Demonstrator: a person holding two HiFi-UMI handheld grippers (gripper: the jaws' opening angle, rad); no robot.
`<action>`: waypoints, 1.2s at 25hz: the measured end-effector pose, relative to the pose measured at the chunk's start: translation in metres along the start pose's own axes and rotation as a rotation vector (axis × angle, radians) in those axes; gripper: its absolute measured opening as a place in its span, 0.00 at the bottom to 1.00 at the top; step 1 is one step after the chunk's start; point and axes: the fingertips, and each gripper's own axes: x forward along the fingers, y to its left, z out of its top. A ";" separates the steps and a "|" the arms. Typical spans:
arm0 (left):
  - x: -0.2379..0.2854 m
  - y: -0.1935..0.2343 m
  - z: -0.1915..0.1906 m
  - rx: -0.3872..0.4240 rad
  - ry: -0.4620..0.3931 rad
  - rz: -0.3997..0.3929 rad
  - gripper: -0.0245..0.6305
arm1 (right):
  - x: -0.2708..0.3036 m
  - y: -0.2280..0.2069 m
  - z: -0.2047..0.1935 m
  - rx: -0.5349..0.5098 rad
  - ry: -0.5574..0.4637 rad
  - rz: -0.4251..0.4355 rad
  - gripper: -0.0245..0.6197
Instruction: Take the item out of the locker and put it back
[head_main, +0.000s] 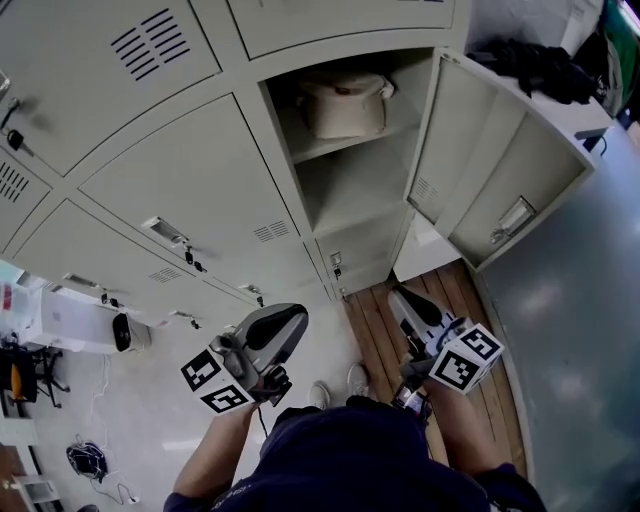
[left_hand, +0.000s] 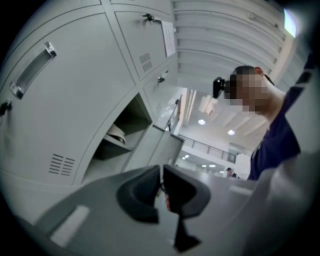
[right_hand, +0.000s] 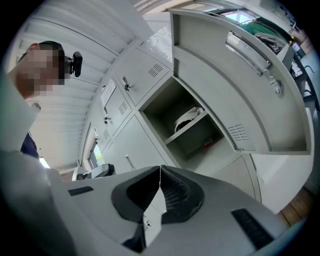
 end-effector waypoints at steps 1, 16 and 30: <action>-0.008 -0.002 -0.004 0.012 0.014 0.001 0.06 | 0.002 0.004 -0.001 -0.003 -0.002 0.001 0.05; -0.139 -0.032 0.014 0.115 0.023 -0.087 0.04 | 0.032 0.145 -0.062 -0.107 -0.029 -0.029 0.05; -0.181 -0.093 0.007 0.119 -0.012 -0.192 0.04 | -0.023 0.252 -0.069 -0.330 -0.070 -0.026 0.05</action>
